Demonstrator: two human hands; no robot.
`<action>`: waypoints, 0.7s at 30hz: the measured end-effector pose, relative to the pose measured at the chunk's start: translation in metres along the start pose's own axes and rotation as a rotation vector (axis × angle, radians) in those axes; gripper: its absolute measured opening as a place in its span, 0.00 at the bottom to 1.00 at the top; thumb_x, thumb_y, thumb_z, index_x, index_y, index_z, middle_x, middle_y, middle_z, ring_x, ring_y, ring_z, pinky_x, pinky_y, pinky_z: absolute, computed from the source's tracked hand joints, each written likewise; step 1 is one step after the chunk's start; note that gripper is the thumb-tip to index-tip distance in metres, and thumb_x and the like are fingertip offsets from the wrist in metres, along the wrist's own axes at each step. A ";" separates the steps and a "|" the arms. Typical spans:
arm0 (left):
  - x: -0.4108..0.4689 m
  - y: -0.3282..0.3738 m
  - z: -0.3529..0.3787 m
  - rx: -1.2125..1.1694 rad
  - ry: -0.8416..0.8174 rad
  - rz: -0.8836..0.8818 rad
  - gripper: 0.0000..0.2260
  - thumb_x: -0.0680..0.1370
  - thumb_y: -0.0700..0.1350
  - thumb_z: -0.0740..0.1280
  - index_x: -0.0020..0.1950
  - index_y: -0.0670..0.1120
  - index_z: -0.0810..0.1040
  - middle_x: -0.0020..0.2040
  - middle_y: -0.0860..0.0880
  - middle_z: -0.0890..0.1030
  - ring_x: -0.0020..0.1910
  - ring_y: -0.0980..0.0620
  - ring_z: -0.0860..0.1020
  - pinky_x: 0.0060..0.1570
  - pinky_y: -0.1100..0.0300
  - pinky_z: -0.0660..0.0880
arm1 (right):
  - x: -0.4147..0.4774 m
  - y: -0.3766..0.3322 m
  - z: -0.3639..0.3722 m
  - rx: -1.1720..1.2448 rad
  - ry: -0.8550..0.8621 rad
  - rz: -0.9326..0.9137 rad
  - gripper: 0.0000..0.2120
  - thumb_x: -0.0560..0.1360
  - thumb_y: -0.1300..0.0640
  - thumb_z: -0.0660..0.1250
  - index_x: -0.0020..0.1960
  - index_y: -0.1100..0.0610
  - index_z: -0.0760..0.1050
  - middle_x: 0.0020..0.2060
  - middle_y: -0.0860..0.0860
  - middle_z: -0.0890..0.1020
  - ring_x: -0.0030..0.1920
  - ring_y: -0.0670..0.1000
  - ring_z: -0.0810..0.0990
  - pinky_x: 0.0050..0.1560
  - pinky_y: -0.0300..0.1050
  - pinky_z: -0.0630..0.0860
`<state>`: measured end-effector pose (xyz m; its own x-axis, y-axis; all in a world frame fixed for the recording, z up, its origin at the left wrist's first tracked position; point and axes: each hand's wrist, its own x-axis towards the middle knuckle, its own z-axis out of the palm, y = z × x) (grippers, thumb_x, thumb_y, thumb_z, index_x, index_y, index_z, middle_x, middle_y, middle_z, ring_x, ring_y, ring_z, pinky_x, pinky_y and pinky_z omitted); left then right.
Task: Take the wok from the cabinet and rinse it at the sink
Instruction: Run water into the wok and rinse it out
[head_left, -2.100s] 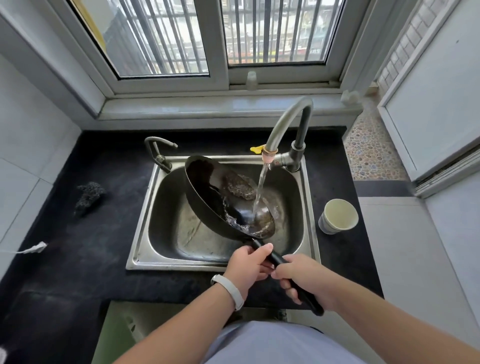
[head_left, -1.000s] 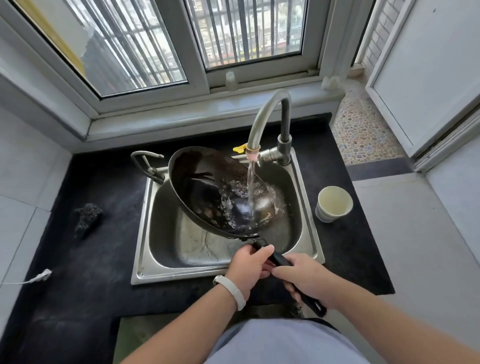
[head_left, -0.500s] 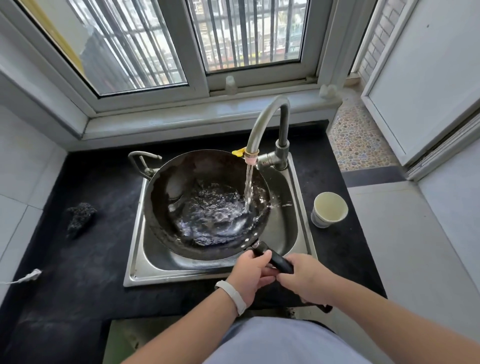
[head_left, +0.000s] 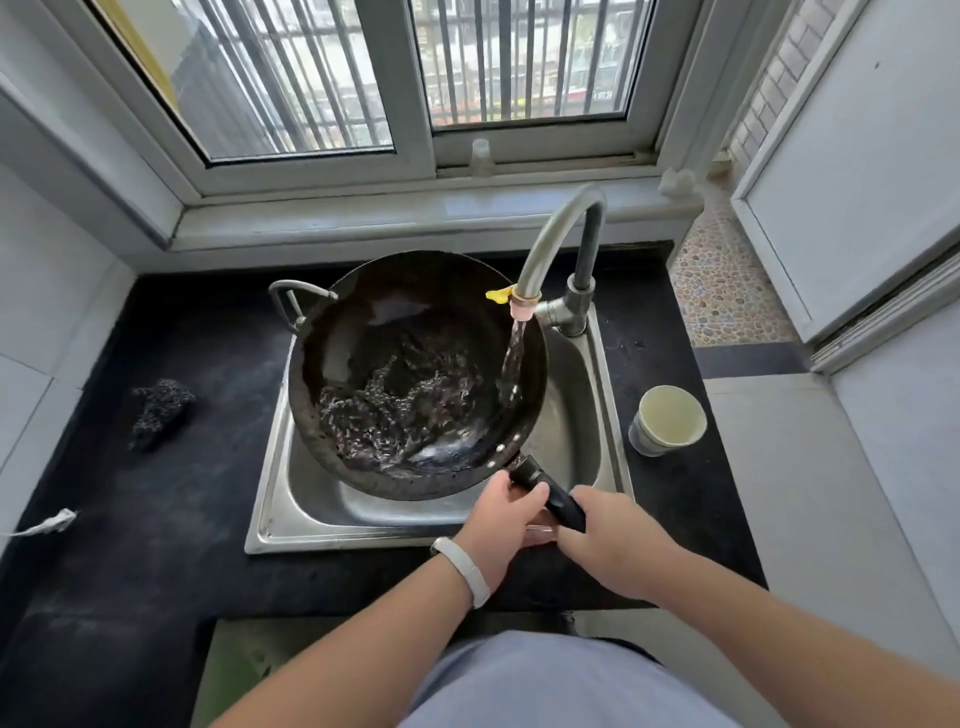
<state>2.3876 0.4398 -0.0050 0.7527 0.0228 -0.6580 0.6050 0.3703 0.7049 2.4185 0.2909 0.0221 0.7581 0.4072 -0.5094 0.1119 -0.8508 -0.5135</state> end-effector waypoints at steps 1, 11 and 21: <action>0.001 0.001 0.001 -0.018 -0.014 0.007 0.09 0.81 0.39 0.63 0.60 0.39 0.71 0.51 0.43 0.81 0.42 0.51 0.83 0.37 0.58 0.80 | 0.000 0.000 -0.001 -0.008 0.013 0.002 0.09 0.74 0.47 0.64 0.41 0.52 0.70 0.34 0.50 0.78 0.33 0.51 0.76 0.29 0.42 0.64; 0.010 0.002 0.020 -0.156 -0.125 -0.058 0.06 0.82 0.36 0.59 0.59 0.42 0.69 0.57 0.42 0.80 0.44 0.47 0.82 0.34 0.57 0.80 | -0.010 0.006 -0.004 -0.139 0.131 0.061 0.09 0.76 0.47 0.64 0.50 0.52 0.73 0.36 0.47 0.79 0.34 0.49 0.76 0.31 0.40 0.68; 0.013 0.010 0.026 -0.142 -0.151 -0.080 0.12 0.82 0.34 0.57 0.66 0.39 0.67 0.54 0.46 0.81 0.43 0.51 0.82 0.28 0.63 0.77 | -0.011 0.007 0.002 -0.191 0.161 0.122 0.10 0.79 0.45 0.63 0.49 0.51 0.68 0.35 0.46 0.77 0.34 0.46 0.78 0.33 0.39 0.74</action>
<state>2.4096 0.4198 0.0003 0.7405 -0.1475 -0.6557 0.6298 0.4930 0.6003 2.4094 0.2817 0.0226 0.8639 0.2531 -0.4354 0.1214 -0.9437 -0.3077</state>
